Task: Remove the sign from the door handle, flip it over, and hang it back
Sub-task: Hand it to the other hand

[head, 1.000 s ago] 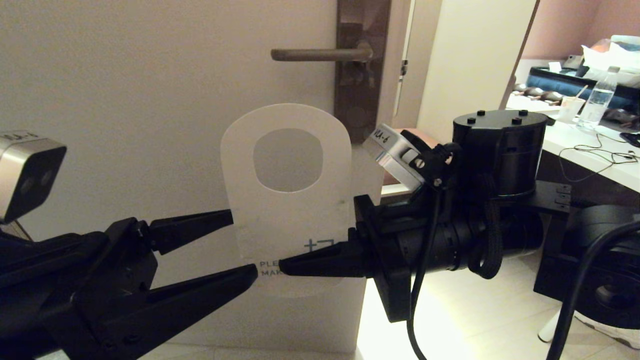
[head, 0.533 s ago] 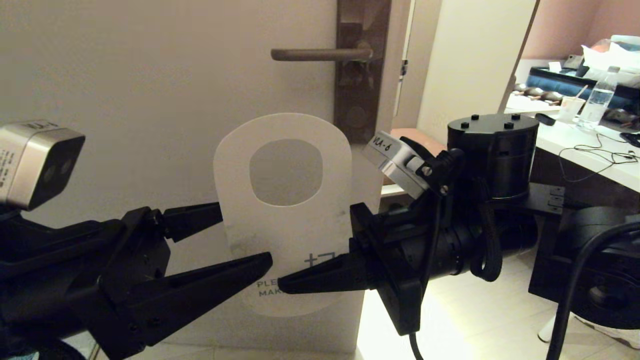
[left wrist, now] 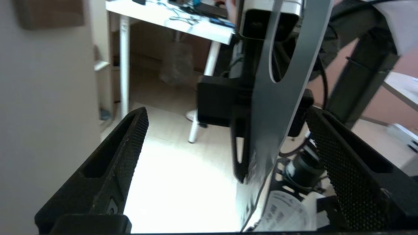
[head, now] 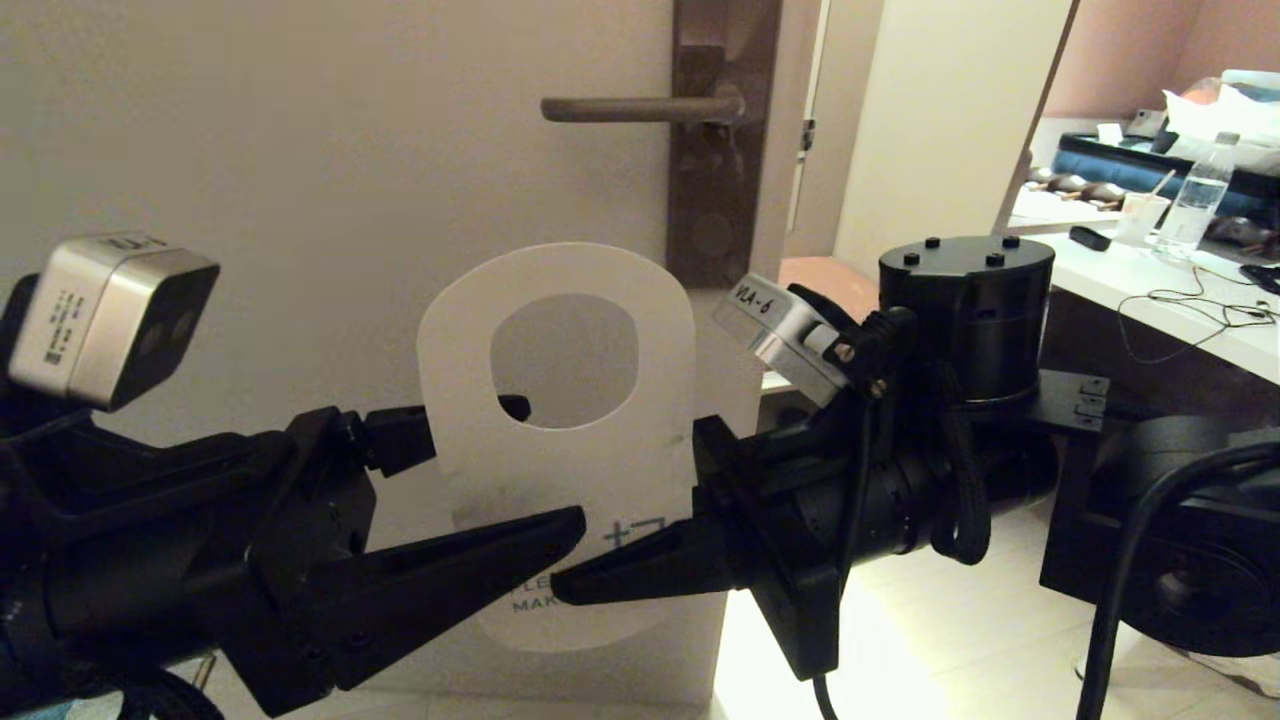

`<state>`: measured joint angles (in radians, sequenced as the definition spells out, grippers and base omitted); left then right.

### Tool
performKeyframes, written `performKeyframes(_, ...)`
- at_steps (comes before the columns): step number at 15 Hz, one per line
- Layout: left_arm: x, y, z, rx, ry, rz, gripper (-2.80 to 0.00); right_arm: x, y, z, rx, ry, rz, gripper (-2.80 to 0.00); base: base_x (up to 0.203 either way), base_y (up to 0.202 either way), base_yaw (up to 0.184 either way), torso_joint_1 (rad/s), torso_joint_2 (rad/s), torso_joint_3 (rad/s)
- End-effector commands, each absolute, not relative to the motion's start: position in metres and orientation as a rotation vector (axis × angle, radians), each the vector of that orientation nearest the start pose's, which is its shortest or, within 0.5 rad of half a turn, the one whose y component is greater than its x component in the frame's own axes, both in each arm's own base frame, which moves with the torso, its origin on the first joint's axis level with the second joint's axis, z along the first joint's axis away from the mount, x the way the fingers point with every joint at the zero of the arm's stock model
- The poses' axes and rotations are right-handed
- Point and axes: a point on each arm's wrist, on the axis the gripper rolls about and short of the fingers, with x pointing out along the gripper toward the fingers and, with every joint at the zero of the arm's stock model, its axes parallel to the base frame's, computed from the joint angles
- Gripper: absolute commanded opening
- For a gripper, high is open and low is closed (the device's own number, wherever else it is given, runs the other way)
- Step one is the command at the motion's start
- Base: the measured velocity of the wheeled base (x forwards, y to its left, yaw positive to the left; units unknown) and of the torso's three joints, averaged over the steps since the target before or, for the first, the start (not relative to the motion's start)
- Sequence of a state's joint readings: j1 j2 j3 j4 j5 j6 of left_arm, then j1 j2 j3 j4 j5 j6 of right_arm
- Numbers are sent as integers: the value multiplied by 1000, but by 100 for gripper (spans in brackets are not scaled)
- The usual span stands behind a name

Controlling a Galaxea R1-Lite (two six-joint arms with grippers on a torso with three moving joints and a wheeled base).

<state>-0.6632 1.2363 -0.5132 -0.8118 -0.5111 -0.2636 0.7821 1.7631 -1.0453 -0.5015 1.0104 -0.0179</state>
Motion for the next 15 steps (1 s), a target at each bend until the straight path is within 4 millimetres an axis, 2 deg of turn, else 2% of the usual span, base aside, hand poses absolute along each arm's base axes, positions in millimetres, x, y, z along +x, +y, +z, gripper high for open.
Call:
performKeyframes(1, 137, -123, 232, -240, 69, -1191, 0, 220, 246, 215, 17, 232, 1802, -280, 0, 0, 0, 0, 0, 0)
performKeyframes(15, 137, -128, 225, -242, 104, -1204, 0, 228, 254, 214, 15, 223, 1805, -280, 0, 0, 0, 0, 0, 0)
